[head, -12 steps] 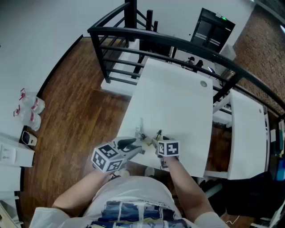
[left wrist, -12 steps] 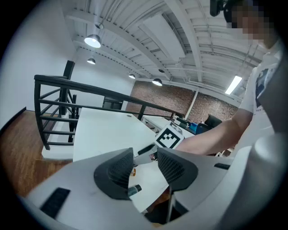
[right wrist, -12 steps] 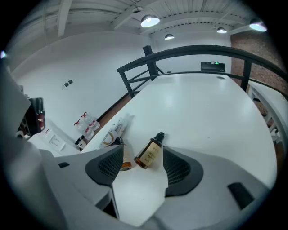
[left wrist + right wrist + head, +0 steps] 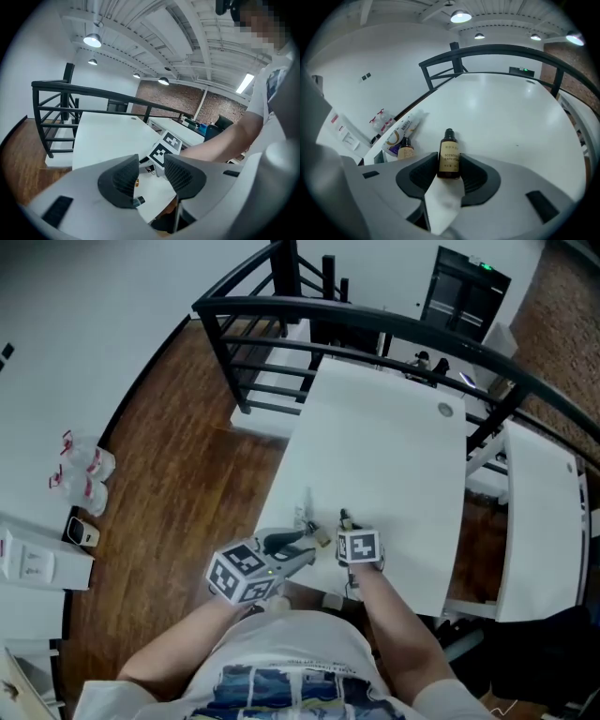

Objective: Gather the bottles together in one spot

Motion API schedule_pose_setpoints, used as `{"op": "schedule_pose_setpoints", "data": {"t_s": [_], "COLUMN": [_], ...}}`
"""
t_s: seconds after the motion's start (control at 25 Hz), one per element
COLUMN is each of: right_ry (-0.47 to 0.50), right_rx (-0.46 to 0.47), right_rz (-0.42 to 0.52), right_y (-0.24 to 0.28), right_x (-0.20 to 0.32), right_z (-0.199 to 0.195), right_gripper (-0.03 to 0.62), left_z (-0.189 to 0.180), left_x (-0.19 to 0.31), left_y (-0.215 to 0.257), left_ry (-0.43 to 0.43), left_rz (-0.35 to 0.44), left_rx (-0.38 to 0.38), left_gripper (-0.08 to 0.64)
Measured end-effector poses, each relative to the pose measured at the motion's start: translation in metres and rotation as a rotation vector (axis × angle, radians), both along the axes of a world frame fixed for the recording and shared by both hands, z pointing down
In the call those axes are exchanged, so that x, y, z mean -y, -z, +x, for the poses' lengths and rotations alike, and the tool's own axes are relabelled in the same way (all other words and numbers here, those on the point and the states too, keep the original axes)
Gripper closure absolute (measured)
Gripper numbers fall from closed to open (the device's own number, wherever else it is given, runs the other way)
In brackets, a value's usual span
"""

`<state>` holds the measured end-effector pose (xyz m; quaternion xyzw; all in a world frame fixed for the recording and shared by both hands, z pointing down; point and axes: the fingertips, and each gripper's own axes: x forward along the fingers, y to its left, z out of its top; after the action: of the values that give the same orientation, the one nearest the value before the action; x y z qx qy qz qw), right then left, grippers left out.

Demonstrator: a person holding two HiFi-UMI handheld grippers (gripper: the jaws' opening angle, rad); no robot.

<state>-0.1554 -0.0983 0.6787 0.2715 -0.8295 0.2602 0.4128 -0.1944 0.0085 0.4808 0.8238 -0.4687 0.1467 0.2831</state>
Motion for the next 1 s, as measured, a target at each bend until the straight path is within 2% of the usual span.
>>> {"op": "schedule_pose_setpoints", "data": {"t_s": [0.28,0.52,0.72,0.92,1.0], "right_ry": [-0.043,-0.102,-0.112,-0.072,-0.069], "right_rx": [0.139,0.323,0.440,0.458,0.463], "right_rz": [0.043,0.123,0.265,0.422,0.452], "right_y": [0.033,0.092,0.146,0.176,0.181], "right_x": [0.007,0.011,0.017,0.020,0.021], "right_z": [0.018,0.044,0.067,0.084,0.090], "right_gripper": [0.442,0.440,0.440,0.440,0.440], "left_z": [0.010,0.035,0.062,0.096,0.109], "left_x": [0.026,0.068,0.116,0.154,0.161], "left_y": [0.002,0.002,-0.007,0.004,0.005], "left_ry": [-0.031,-0.086,-0.106,-0.140,-0.169], "left_rz": [-0.005,-0.031,-0.110,-0.187,-0.213], "left_rx": [0.014,-0.033,-0.146,-0.305,-0.319], "left_gripper": [0.417,0.417,0.409,0.378,0.365]}}
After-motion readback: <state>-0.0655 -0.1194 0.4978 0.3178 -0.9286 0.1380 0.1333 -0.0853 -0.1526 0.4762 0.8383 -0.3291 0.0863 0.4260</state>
